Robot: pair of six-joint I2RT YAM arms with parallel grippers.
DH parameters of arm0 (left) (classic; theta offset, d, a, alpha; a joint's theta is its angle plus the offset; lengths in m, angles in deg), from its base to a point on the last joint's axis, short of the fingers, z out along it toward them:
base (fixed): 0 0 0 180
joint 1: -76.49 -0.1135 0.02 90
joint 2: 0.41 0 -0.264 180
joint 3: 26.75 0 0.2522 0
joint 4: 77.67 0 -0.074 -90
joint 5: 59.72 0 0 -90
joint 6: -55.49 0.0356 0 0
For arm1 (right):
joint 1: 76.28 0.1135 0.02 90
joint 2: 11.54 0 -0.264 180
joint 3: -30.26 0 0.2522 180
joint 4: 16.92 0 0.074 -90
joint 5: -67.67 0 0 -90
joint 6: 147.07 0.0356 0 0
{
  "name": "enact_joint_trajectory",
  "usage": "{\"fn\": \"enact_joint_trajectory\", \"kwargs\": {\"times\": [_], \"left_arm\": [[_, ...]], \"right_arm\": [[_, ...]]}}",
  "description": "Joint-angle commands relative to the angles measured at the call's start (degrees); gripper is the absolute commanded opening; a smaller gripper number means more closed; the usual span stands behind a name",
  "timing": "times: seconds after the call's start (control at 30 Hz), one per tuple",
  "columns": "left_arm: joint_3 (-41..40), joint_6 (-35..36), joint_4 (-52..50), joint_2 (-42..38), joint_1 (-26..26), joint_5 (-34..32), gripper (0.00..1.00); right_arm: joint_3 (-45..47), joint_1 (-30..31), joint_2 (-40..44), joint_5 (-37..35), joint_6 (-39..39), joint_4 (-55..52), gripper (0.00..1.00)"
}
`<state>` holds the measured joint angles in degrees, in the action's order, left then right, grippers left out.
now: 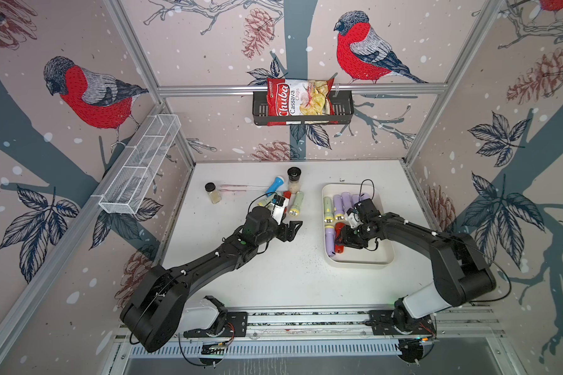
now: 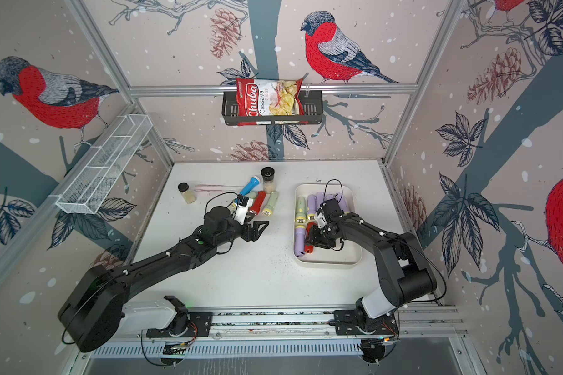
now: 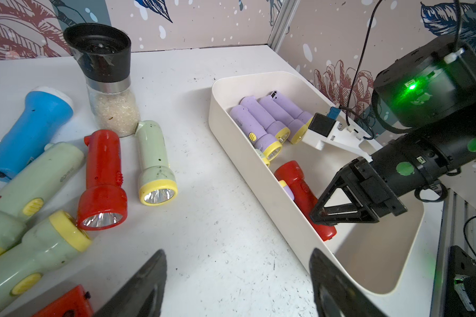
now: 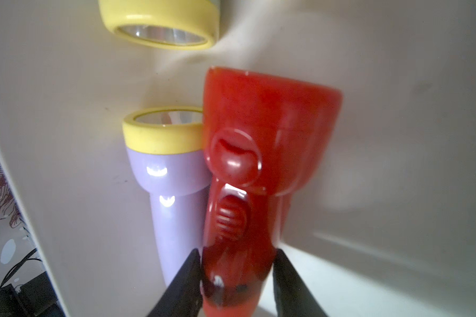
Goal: Put the flashlights into the storage boxes
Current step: Place the flashlight at the storage box.
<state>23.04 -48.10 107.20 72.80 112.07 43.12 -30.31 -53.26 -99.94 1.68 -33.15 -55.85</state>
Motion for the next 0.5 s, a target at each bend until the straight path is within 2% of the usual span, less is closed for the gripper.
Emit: {"fn": "enact_joint_trajectory", "kwargs": {"times": [0.0, 0.37, 0.47], "left_arm": [[0.0, 0.06, -0.4, -0.33, 0.04, -0.8, 0.8], [-0.39, -0.52, -0.47, -0.66, 0.09, -1.05, 0.8], [-0.47, -1.01, -0.48, -0.76, 0.1, -1.06, 0.8]], "right_arm": [[-0.07, 0.61, 0.45, -0.61, -1.81, -2.75, 0.42], [0.45, 1.48, 2.05, -0.28, -2.23, -4.65, 0.42], [0.4, 1.83, 1.94, -0.45, -2.04, -4.5, 0.49]]}}
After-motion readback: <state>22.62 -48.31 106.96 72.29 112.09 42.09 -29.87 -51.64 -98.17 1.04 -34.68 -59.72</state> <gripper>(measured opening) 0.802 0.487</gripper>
